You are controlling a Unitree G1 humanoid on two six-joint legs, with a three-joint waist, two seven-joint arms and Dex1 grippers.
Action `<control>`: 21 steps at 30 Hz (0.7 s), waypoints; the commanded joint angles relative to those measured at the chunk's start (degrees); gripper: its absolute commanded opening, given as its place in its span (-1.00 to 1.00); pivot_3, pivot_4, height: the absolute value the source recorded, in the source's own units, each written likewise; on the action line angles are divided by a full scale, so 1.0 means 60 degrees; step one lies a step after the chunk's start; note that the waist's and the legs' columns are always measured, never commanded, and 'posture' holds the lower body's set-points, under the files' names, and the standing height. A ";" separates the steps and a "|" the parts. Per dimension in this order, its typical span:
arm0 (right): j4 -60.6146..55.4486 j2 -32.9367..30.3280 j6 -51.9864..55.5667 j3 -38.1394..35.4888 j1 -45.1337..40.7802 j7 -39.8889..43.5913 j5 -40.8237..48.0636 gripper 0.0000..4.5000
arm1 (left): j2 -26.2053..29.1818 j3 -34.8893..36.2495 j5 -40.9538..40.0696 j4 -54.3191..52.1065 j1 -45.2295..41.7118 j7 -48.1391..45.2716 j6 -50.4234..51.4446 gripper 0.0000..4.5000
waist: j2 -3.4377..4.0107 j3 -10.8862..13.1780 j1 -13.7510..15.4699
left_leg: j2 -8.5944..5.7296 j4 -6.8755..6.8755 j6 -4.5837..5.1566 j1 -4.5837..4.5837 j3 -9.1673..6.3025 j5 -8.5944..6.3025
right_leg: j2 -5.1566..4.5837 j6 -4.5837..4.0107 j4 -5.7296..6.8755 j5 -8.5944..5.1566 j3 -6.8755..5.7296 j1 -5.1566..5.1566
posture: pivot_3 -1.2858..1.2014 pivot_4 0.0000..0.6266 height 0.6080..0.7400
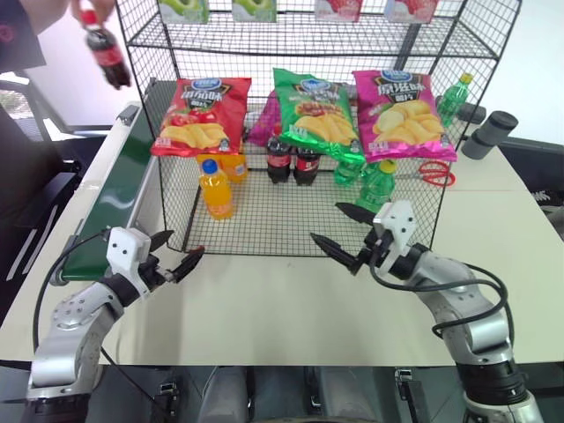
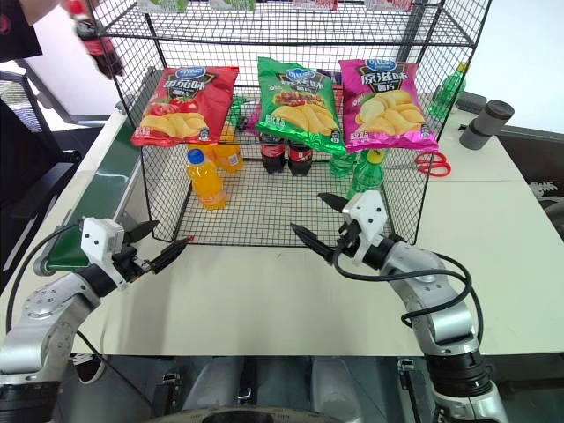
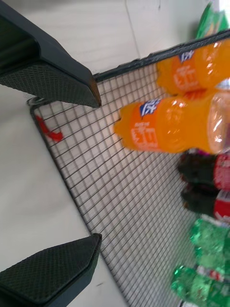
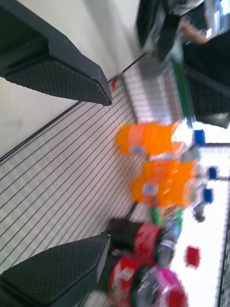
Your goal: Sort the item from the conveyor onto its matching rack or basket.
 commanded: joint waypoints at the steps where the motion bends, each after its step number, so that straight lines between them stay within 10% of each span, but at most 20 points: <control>1: -0.0459 0.0189 -0.0088 0.0092 0.0019 -0.0263 -0.0087 0.96 | -0.0159 0.1163 -0.0060 0.0256 -0.0200 0.0939 -0.0365 1.00 | -0.0001 -0.0001 -0.0042 | 0.0001 0.0000 0.0006 0.0005 -0.0001 0.0005 | 0.0004 -0.0007 0.0002 0.0004 0.0001 0.0000 | 0.03 -0.52 1.00; 21: 0.0207 0.0523 -0.0377 0.0634 -0.0555 -0.0035 -0.0365 0.96 | -0.0126 0.2322 -0.0885 -0.0315 0.0515 0.1273 -0.0135 1.00 | -0.0012 -0.0006 0.0000 | 0.0002 -0.0003 0.0007 -0.0009 -0.0006 0.0007 | 0.0016 -0.0021 -0.0018 0.0012 0.0016 -0.0012 | 0.03 -0.52 1.00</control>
